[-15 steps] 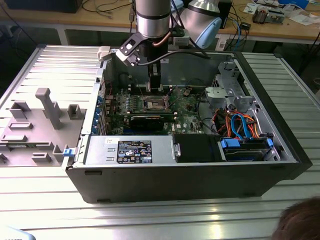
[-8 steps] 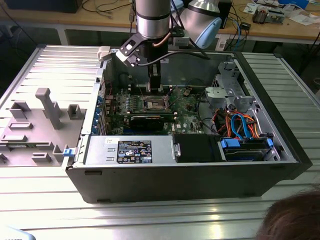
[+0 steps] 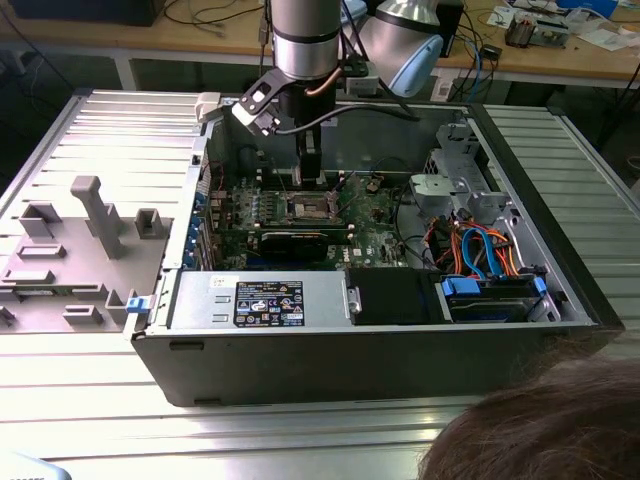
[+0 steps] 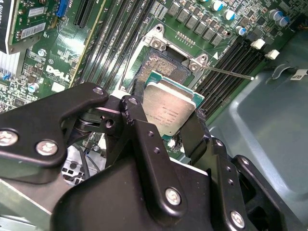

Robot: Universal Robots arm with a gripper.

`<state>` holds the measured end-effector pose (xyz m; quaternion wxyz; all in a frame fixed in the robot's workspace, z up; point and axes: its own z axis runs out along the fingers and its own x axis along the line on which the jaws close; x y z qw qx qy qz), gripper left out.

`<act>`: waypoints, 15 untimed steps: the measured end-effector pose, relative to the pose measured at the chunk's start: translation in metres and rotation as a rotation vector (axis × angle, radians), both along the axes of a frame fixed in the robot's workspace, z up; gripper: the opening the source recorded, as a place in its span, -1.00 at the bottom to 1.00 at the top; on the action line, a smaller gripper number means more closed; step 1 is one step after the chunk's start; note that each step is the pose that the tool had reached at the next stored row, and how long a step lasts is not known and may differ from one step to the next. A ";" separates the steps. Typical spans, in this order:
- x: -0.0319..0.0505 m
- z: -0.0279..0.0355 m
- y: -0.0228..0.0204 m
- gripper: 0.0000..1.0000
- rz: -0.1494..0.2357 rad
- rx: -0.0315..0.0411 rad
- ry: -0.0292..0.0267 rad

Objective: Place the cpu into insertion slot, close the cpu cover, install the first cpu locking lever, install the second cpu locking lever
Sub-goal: 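Place the cpu into insertion slot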

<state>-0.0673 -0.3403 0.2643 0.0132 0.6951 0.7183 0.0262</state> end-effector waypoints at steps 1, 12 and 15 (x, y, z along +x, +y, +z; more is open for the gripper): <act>0.0000 -0.0002 0.0000 0.09 0.000 0.0000 0.0000; 0.0000 -0.0025 0.0000 0.09 0.000 0.0000 0.0000; 0.0000 -0.0032 0.0000 0.09 0.000 0.0001 -0.0001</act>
